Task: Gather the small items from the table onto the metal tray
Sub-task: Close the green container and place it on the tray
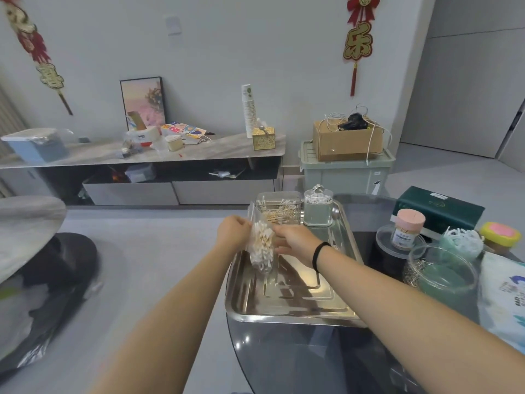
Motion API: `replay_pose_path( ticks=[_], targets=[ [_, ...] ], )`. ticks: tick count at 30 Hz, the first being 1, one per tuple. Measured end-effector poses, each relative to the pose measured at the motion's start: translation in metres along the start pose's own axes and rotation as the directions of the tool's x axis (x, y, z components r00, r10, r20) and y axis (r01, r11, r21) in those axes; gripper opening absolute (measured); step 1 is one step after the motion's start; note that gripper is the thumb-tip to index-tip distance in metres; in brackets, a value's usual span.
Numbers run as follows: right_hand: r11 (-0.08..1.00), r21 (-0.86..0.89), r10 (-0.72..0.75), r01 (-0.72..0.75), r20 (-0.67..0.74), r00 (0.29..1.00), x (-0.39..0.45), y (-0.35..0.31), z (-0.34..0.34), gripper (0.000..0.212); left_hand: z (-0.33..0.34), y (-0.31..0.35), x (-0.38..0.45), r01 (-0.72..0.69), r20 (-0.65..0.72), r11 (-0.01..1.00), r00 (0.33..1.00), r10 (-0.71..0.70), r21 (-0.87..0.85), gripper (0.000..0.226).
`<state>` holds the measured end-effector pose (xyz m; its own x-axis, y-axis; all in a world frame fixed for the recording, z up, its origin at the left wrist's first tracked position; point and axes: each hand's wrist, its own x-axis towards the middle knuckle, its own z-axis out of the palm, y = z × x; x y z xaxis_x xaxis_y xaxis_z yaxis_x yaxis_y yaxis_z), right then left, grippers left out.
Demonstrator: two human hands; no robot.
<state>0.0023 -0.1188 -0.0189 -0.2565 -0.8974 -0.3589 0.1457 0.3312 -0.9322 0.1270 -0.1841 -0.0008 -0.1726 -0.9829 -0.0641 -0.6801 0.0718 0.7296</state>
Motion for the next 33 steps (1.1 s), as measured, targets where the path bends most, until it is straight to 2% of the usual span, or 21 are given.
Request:
replay_pose_path(
  ticks=[2, 5, 8, 11, 13, 16, 19, 22, 27, 33],
  targets=[
    [0.995, -0.1, 0.021, -0.02, 0.004, 1.0, 0.003, 0.003, 0.004, 0.033, 0.005, -0.003, 0.002, -0.009, 0.018, 1.0, 1.0, 0.008, 0.022, 0.031],
    [0.978, -0.206, 0.007, -0.002, 0.022, 1.0, -0.005, 0.005, 0.005, 0.035, 0.007, 0.0, -0.004, -0.025, 0.024, 0.999, 0.999, 0.024, 0.03, 0.009],
    [0.96, -0.266, -0.08, 0.084, 0.028, 0.996, -0.021, 0.002, -0.003, 0.038, 0.009, 0.007, -0.014, -0.096, 0.006, 0.991, 0.995, 0.096, 0.094, 0.044],
    [0.903, -0.397, -0.179, 0.163, -0.004, 0.984, -0.042, -0.001, -0.018, 0.041, 0.013, 0.021, -0.028, -0.195, 0.005, 0.939, 0.979, 0.202, 0.282, 0.043],
    [0.837, -0.5, -0.274, 0.223, -0.03, 0.961, -0.056, -0.001, -0.035, 0.04, 0.018, 0.033, -0.044, -0.258, 0.022, 0.903, 0.963, 0.267, 0.344, 0.04],
    [0.726, -0.632, -0.378, 0.273, -0.034, 0.925, -0.08, 0.004, -0.064, 0.038, 0.032, 0.049, -0.071, -0.356, 0.115, 0.906, 0.934, 0.338, 0.229, 0.035],
    [0.618, -0.74, -0.447, 0.266, -0.053, 0.893, -0.105, 0.013, -0.094, 0.037, 0.054, 0.066, -0.097, -0.369, 0.218, 0.927, 0.912, 0.346, 0.07, 0.035],
    [0.533, -0.812, -0.497, 0.237, -0.073, 0.865, -0.127, 0.022, -0.121, 0.036, 0.08, 0.084, -0.12, -0.376, 0.288, 0.925, 0.893, 0.346, 0.055, 0.034],
    [0.454, -0.872, -0.557, 0.185, -0.115, 0.823, -0.15, 0.026, -0.157, 0.033, 0.118, 0.11, -0.14, -0.393, 0.355, 0.919, 0.861, 0.365, 0.008, 0.031],
    [0.355, -0.935, -0.593, 0.0, -0.225, 0.773, -0.158, 0.04, -0.207, 0.036, 0.156, 0.125, -0.149, -0.426, 0.461, 0.905, 0.8, 0.383, -0.014, 0.036]
  ],
)
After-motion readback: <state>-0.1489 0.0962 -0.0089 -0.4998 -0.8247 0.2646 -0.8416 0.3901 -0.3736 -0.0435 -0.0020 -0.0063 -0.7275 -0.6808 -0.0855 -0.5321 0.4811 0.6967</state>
